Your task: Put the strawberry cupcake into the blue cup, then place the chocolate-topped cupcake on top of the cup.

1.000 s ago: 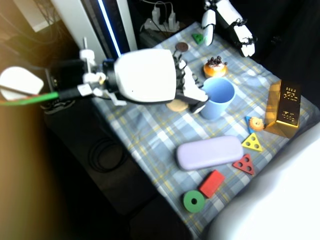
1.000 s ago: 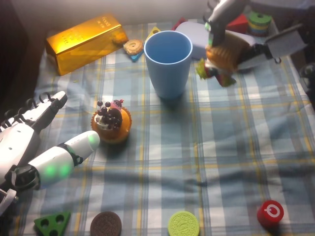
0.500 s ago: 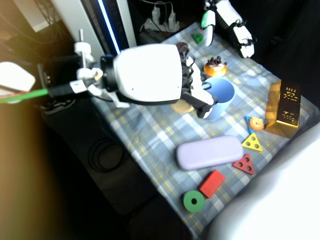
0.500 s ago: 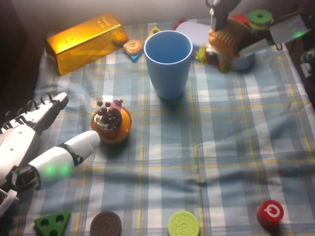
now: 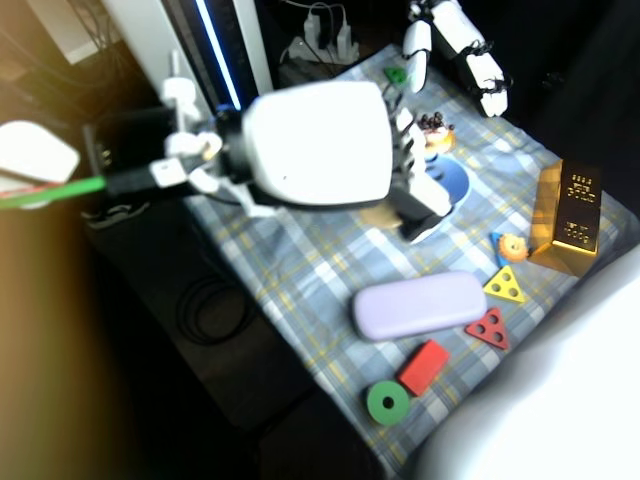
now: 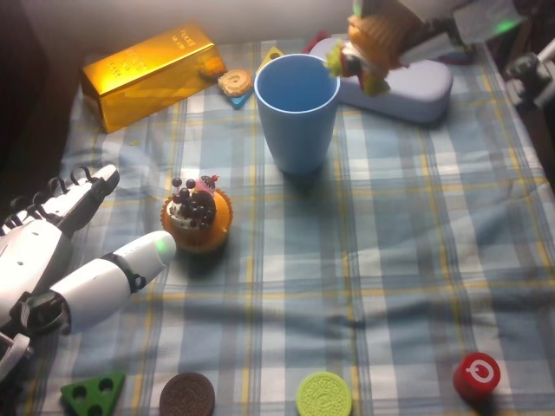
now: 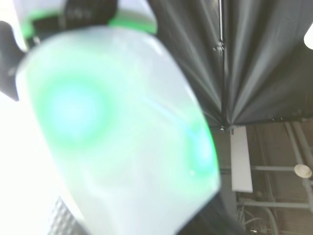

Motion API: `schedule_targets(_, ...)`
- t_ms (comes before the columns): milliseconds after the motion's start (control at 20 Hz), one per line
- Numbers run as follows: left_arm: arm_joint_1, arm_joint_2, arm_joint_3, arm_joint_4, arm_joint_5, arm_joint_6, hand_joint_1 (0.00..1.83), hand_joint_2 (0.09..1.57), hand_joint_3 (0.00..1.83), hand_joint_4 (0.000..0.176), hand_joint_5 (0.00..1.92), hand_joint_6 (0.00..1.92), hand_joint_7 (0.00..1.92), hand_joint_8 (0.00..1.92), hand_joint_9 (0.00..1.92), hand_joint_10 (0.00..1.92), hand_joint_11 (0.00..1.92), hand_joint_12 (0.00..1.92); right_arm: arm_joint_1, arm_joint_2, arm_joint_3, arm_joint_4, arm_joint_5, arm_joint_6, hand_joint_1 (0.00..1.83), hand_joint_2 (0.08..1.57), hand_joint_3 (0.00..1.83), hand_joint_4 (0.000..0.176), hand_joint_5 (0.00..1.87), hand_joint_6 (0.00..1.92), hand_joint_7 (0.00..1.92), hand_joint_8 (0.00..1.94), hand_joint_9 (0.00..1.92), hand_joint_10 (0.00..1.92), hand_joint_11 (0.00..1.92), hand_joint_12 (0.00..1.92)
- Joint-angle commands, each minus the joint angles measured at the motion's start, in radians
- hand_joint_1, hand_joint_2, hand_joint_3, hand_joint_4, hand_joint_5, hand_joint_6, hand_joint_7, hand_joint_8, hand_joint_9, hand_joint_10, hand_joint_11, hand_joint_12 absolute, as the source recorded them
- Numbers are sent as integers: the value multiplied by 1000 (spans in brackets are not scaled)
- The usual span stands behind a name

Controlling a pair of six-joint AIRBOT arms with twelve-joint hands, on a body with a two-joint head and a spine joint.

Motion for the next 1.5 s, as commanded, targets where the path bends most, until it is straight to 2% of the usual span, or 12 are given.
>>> schedule_targets(0,-5,0,6,48,-101,-2,142,1023,0,125,141,1,146,1,170,3,0,371,21,-5,10,57,72,5,1135,1111,1,0,992,948,943,0,861,1,316,1356)
schedule_targets(200,-7,-2,9,52,-99,-2,112,1014,0,147,120,1,138,1,179,2,0,368,40,-37,30,56,74,5,1074,1103,2,96,1003,932,721,362,770,17,198,1584)
schedule_targets(250,-7,-2,10,52,-97,-2,117,1014,0,145,121,0,137,0,159,3,0,312,41,-41,34,56,74,5,968,1075,0,8,777,414,789,210,608,701,255,1802)
schedule_targets(350,-8,-2,11,52,-96,-2,80,1031,6,130,102,0,115,0,130,2,0,241,45,-57,45,68,76,5,813,1292,11,169,618,1473,549,564,253,1354,49,1907)
schedule_targets(400,-8,-1,10,52,-96,-2,92,1022,1,149,100,0,110,0,130,2,0,239,45,-69,56,86,88,5,638,1200,0,30,470,911,495,601,206,1271,9,1875)
schedule_targets(450,-8,-1,11,52,-96,-2,125,1018,0,148,119,1,129,1,159,4,0,308,45,-80,65,99,98,5,686,1178,0,0,605,529,554,439,277,1102,1,1778)
schedule_targets(800,-9,-1,9,52,-95,-2,102,1019,2,121,119,0,134,0,167,0,0,428,45,-86,66,81,96,12,756,1133,0,0,798,19,722,7,531,405,41,1493)
schedule_targets(850,-9,-1,9,52,-95,-2,102,1011,0,131,116,0,128,0,159,1,0,377,43,-85,65,78,93,12,954,1115,12,136,927,798,821,12,670,337,191,1459)
schedule_targets(950,-9,-1,8,52,-97,-2,128,1017,1,123,118,1,122,0,163,2,0,381,38,-79,52,52,79,12,1042,1123,1,76,950,1012,888,6,846,215,395,1303)
schedule_targets(1000,-9,-1,8,52,-99,-2,135,1022,3,111,129,5,130,4,166,3,0,386,37,-72,40,26,66,12,1010,1123,1,155,944,1026,871,3,867,127,425,1174)
schedule_targets(1050,-9,0,7,52,-101,-2,106,1028,5,114,114,1,122,0,161,0,0,382,26,-58,30,16,57,12,802,1042,0,3,763,385,639,0,647,27,186,1089)
schedule_targets(1450,-34,24,8,87,-88,-2,122,1033,0,96,101,0,116,1,158,0,0,415,-117,104,-135,151,48,-195,51,1007,1,75,236,0,300,0,273,0,1,502)
